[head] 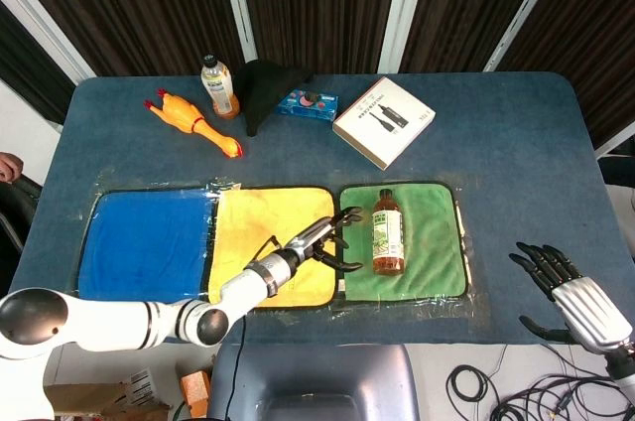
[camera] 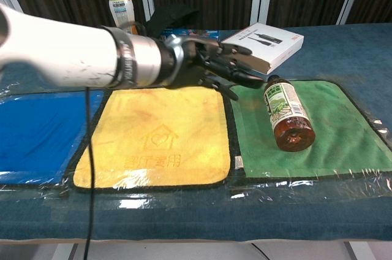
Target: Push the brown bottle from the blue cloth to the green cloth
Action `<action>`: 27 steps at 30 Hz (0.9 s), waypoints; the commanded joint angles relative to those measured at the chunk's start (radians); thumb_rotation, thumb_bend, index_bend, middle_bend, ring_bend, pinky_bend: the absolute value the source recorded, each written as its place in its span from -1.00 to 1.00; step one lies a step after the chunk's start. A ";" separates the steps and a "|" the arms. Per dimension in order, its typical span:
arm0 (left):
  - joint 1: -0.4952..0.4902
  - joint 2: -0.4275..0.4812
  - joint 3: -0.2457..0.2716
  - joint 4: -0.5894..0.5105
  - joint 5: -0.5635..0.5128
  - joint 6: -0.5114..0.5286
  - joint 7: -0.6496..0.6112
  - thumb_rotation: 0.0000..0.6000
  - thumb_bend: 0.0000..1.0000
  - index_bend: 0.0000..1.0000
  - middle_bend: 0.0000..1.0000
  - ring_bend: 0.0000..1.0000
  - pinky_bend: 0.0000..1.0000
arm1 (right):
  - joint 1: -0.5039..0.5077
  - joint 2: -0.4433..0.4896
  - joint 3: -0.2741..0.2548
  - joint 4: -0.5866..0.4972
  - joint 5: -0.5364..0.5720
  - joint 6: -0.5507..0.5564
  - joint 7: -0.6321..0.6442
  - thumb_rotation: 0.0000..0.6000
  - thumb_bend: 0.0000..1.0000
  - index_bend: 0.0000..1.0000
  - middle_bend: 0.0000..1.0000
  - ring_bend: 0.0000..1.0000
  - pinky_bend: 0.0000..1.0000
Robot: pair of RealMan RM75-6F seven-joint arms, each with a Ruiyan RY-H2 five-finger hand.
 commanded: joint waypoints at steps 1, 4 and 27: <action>0.183 0.226 0.188 -0.334 0.287 0.418 0.338 1.00 -0.63 -1.00 -0.83 -0.91 -0.45 | -0.010 -0.001 0.003 -0.023 0.003 0.007 -0.043 1.00 -0.58 -1.00 -1.00 -1.00 -0.96; 0.320 0.329 0.345 -0.426 0.472 0.575 0.459 1.00 -0.63 -1.00 -0.88 -0.91 -0.46 | -0.023 0.000 0.008 -0.054 0.016 0.007 -0.109 1.00 -0.58 -1.00 -1.00 -1.00 -0.96; 1.065 0.258 0.514 0.069 0.918 1.181 0.688 1.00 -0.87 -1.00 -0.98 -1.00 -0.69 | -0.090 -0.104 0.090 -0.191 0.162 0.000 -0.417 1.00 -0.58 -1.00 -1.00 -1.00 -1.00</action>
